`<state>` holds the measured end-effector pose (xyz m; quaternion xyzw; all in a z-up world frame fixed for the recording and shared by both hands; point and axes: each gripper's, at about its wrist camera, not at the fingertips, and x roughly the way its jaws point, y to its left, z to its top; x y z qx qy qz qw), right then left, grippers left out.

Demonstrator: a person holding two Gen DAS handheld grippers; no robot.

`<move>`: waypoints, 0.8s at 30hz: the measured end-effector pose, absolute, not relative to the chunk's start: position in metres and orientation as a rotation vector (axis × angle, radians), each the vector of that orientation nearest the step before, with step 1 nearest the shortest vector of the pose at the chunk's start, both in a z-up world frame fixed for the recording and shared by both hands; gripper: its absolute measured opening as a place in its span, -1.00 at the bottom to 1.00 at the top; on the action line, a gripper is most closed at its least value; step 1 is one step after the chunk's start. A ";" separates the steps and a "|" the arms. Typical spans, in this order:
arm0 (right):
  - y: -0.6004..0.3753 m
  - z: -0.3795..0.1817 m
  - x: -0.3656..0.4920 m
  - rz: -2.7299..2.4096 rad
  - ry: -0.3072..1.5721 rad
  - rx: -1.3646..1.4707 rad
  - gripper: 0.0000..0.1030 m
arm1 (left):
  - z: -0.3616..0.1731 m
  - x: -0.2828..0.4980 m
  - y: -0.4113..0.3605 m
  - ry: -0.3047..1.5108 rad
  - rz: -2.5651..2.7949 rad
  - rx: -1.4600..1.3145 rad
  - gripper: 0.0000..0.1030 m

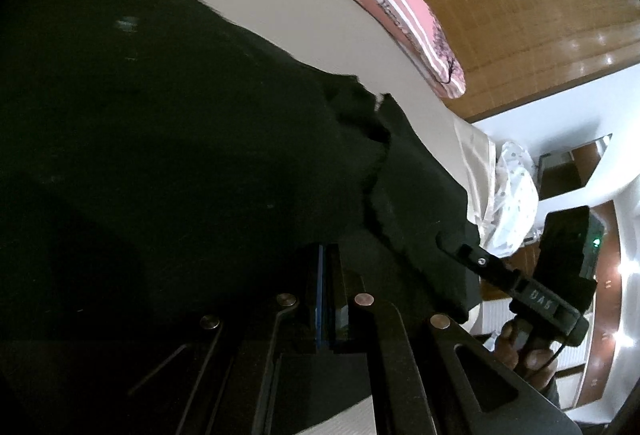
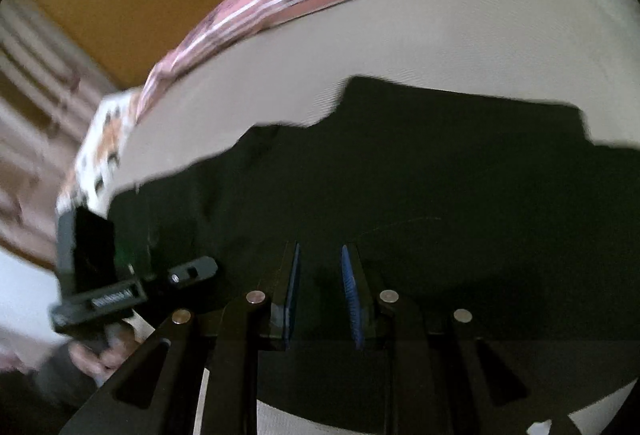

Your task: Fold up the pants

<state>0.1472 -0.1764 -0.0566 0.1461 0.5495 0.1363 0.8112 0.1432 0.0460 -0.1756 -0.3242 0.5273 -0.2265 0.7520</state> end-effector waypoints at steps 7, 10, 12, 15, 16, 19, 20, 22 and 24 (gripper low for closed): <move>-0.107 -0.063 0.138 0.285 1.113 -0.059 -0.41 | -0.169 0.123 0.066 1.122 -0.470 -0.603 -0.94; -0.091 -0.068 0.130 0.254 1.073 -0.210 -0.33 | -0.164 0.115 0.067 1.098 -0.467 -0.527 -0.87; -0.080 -0.071 0.131 0.260 1.065 -0.255 -0.26 | -0.163 0.111 0.068 1.091 -0.466 -0.503 -0.83; -0.072 -0.078 0.135 0.225 1.036 -0.309 -0.29 | -0.161 0.108 0.070 1.080 -0.455 -0.487 -0.81; -0.069 -0.081 0.138 0.208 1.022 -0.332 -0.29 | -0.161 0.107 0.070 1.078 -0.453 -0.484 -0.81; -0.067 -0.082 0.144 0.220 1.004 -0.330 -0.80 | -0.159 0.106 0.068 1.074 -0.442 -0.467 -0.80; -0.070 -0.080 0.147 0.222 1.009 -0.309 -0.88 | -0.158 0.105 0.068 1.073 -0.441 -0.460 -0.80; -0.080 -0.068 0.149 0.228 1.004 -0.220 -0.94 | -0.156 0.102 0.068 1.068 -0.444 -0.440 -0.80; -0.101 -0.052 0.152 0.233 1.006 -0.090 -0.95 | -0.155 0.102 0.064 1.066 -0.450 -0.422 -0.80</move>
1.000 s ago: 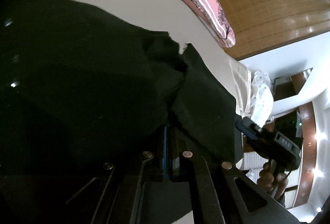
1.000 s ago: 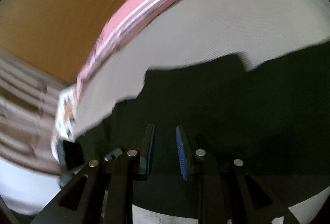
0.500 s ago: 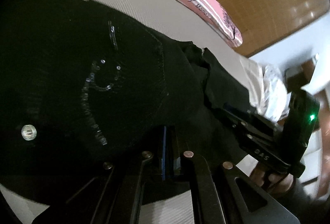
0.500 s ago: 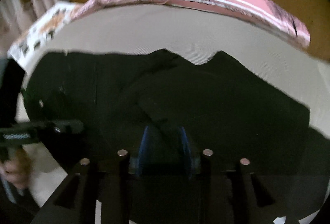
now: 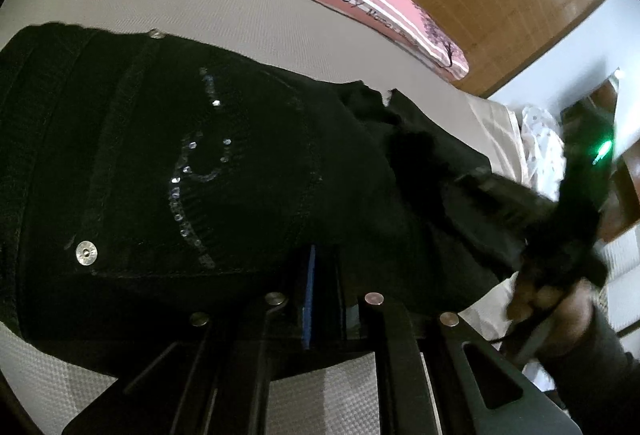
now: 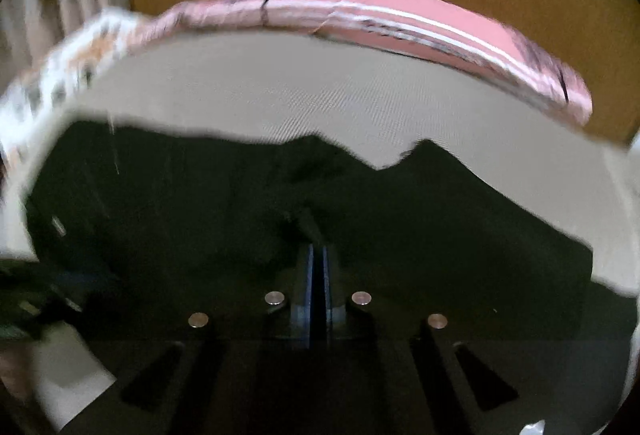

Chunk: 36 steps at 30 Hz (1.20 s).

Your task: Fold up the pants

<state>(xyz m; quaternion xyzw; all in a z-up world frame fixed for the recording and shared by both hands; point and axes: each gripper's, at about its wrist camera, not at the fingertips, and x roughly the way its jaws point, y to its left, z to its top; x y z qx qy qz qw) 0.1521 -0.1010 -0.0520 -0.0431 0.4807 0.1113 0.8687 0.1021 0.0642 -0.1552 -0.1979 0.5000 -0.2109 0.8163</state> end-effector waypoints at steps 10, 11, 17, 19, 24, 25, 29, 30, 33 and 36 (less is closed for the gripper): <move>-0.294 0.034 0.099 -0.172 0.823 0.286 -0.96 | -0.161 0.105 0.045 1.078 -0.466 -0.326 -0.79; -0.314 0.032 0.086 -0.237 0.819 0.305 -0.96 | -0.161 0.105 0.045 1.077 -0.467 -0.324 -0.79; -0.406 -0.040 0.013 -0.539 0.971 0.452 -0.96 | -0.162 0.107 0.041 1.084 -0.466 -0.306 -0.79; -0.421 -0.062 0.000 -0.579 1.006 0.491 -0.96 | -0.160 0.106 0.041 1.089 -0.467 -0.288 -0.79; -0.435 -0.043 -0.001 -0.621 0.934 0.478 -0.96 | -0.159 0.106 0.040 1.102 -0.451 -0.268 -0.79; -0.436 -0.037 0.001 -0.643 0.917 0.450 -0.96 | -0.159 0.106 0.039 1.103 -0.448 -0.267 -0.79; -0.458 -0.020 -0.013 -0.723 0.870 0.421 -0.97 | -0.160 0.103 0.039 1.099 -0.439 -0.260 -0.79; -0.465 -0.025 -0.017 -0.722 0.887 0.445 -0.97 | -0.160 0.103 0.038 1.099 -0.437 -0.255 -0.79; -0.478 -0.046 -0.020 -0.731 0.941 0.483 -0.97 | -0.159 0.104 0.035 1.103 -0.434 -0.238 -0.79; -0.483 -0.057 -0.031 -0.724 0.933 0.550 -0.94 | -0.160 0.104 0.035 1.105 -0.428 -0.232 -0.79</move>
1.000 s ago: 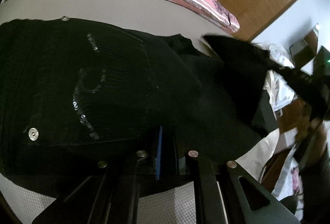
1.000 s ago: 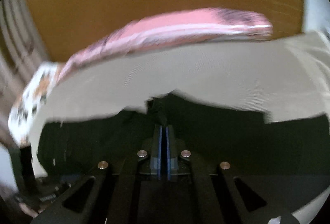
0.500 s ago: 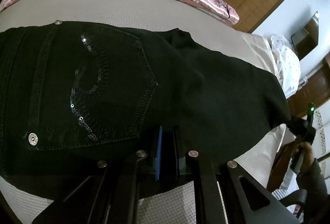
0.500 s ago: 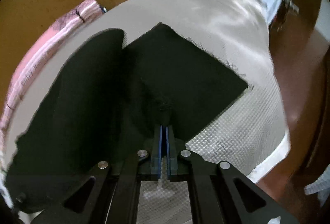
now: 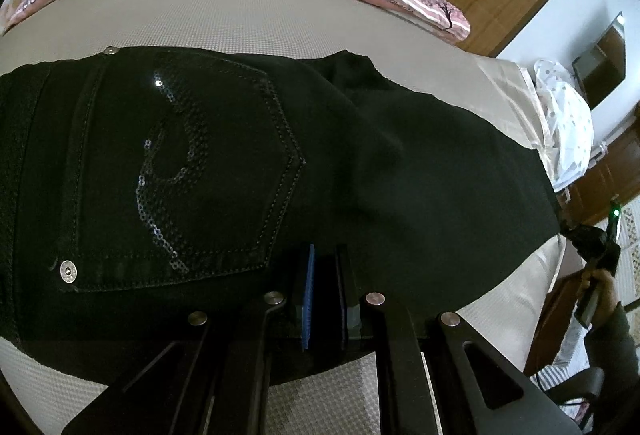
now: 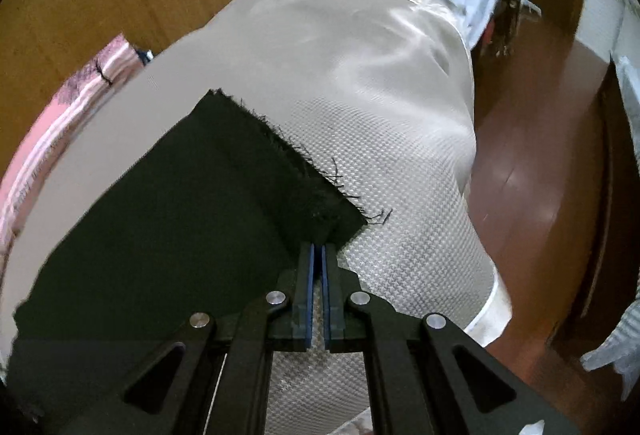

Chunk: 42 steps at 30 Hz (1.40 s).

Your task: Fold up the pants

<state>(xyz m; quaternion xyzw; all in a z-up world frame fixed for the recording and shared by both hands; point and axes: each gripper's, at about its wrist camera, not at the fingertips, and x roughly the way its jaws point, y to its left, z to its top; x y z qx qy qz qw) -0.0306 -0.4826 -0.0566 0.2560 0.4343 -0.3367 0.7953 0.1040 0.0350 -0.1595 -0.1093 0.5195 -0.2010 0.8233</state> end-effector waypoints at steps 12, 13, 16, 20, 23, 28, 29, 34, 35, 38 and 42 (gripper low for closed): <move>-0.501 -0.050 -0.023 -0.800 0.948 0.517 -0.49 | -0.160 0.101 0.036 1.101 -0.407 -0.236 -0.78; -0.500 -0.045 -0.021 -0.810 0.944 0.489 -0.48 | -0.159 0.101 0.036 1.101 -0.401 -0.236 -0.78; -0.484 -0.025 -0.006 -0.754 0.931 0.386 -0.48 | -0.154 0.100 0.029 1.075 -0.383 -0.178 -0.73; -0.433 -0.004 0.042 -0.462 0.936 0.343 -0.48 | -0.152 0.101 0.026 1.053 -0.380 -0.150 -0.57; -0.378 -0.007 0.093 -0.183 0.995 0.338 -0.47 | -0.155 0.105 0.029 1.051 -0.389 -0.166 -0.57; -0.248 -0.029 0.183 0.215 1.104 0.221 -0.35 | -0.158 0.107 0.041 1.050 -0.429 -0.232 -0.57; -0.220 -0.035 0.201 0.295 1.125 0.199 -0.34 | -0.158 0.107 0.042 1.051 -0.434 -0.245 -0.57; -0.123 -0.066 0.264 0.524 1.237 0.148 -0.32 | -0.159 0.108 0.048 1.057 -0.470 -0.280 -0.57; -0.115 -0.071 0.272 0.546 1.252 0.139 -0.32 | -0.160 0.107 0.050 1.056 -0.477 -0.292 -0.57; -0.089 -0.088 0.293 0.586 1.323 0.093 -0.27 | -0.160 0.106 0.054 1.054 -0.499 -0.306 -0.57; -0.089 -0.097 0.302 0.632 1.385 0.145 -0.66 | -0.160 0.104 0.056 1.052 -0.523 -0.305 -0.57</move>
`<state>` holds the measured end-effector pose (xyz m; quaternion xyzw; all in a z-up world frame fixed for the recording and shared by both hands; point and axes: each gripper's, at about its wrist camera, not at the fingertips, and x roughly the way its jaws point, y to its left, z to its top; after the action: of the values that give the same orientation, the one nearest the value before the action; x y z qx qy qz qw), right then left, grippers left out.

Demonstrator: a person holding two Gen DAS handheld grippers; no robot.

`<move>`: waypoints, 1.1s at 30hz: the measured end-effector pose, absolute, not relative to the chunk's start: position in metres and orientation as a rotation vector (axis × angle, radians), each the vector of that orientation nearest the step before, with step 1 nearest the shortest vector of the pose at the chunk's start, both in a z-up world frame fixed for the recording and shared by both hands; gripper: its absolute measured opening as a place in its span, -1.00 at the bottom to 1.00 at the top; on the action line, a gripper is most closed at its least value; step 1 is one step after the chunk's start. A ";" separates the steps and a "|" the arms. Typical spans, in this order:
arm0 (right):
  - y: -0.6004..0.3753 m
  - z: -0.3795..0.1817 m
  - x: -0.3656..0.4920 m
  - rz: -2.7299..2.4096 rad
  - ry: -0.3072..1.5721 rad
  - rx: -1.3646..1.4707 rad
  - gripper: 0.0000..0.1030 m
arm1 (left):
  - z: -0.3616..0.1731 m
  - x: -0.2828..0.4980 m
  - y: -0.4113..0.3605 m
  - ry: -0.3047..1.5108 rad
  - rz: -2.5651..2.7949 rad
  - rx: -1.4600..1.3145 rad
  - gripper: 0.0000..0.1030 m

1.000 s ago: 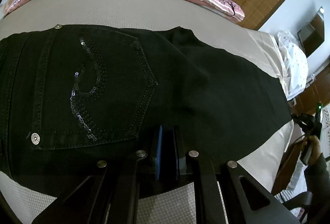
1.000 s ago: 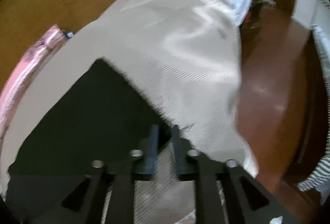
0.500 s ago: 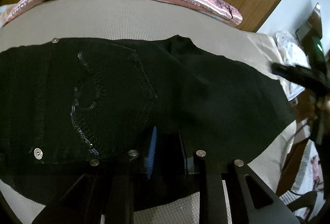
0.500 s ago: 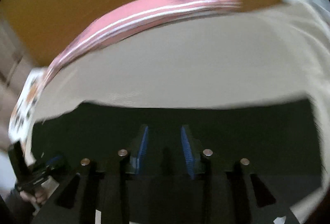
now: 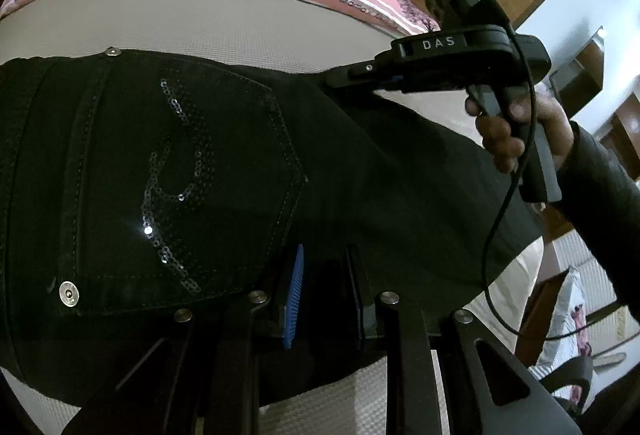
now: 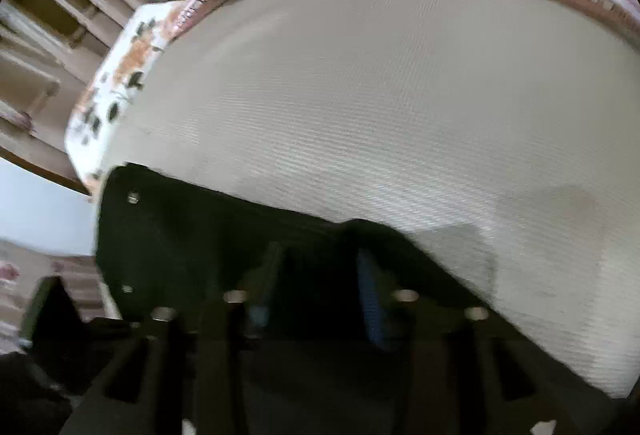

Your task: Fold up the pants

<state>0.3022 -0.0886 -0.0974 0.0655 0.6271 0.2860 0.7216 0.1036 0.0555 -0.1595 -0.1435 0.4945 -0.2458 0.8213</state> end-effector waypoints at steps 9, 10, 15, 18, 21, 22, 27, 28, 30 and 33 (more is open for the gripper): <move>-0.084 -0.101 0.306 0.537 1.285 0.102 -0.86 | -0.162 0.104 0.066 1.056 -0.539 -0.367 -0.57; -0.084 -0.107 0.307 0.518 1.278 0.121 -0.86 | -0.162 0.103 0.067 1.055 -0.541 -0.364 -0.57; -0.089 -0.102 0.308 0.502 1.266 0.131 -0.68 | -0.157 0.103 0.064 1.060 -0.533 -0.324 -0.57; -0.098 -0.079 0.301 0.463 1.201 0.163 -0.45 | -0.142 0.103 0.057 1.043 -0.479 -0.249 -0.53; -0.114 -0.049 0.284 0.413 1.110 0.143 -0.41 | -0.123 0.108 0.049 0.970 -0.484 -0.180 -0.34; -0.121 -0.042 0.276 0.396 1.091 0.150 -0.34 | -0.118 0.113 0.046 0.952 -0.490 -0.177 -0.31; -0.147 -0.040 0.240 0.318 1.104 0.147 -0.33 | -0.114 0.147 0.036 0.939 -0.471 -0.148 -0.30; -0.152 -0.044 0.234 0.299 1.111 0.148 -0.33 | -0.118 0.155 0.037 0.959 -0.462 -0.152 -0.30; -0.160 -0.055 0.226 0.268 1.130 0.157 -0.34 | -0.128 0.165 0.042 0.988 -0.397 -0.136 -0.30; -0.179 -0.071 0.219 0.175 1.129 0.134 -0.36 | -0.144 0.172 0.059 1.026 -0.400 -0.186 -0.43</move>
<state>0.2190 -0.1794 -0.0711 0.0632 0.5337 0.0830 0.8392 0.1719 0.0592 -0.1441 -0.0884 0.4867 -0.1897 0.8481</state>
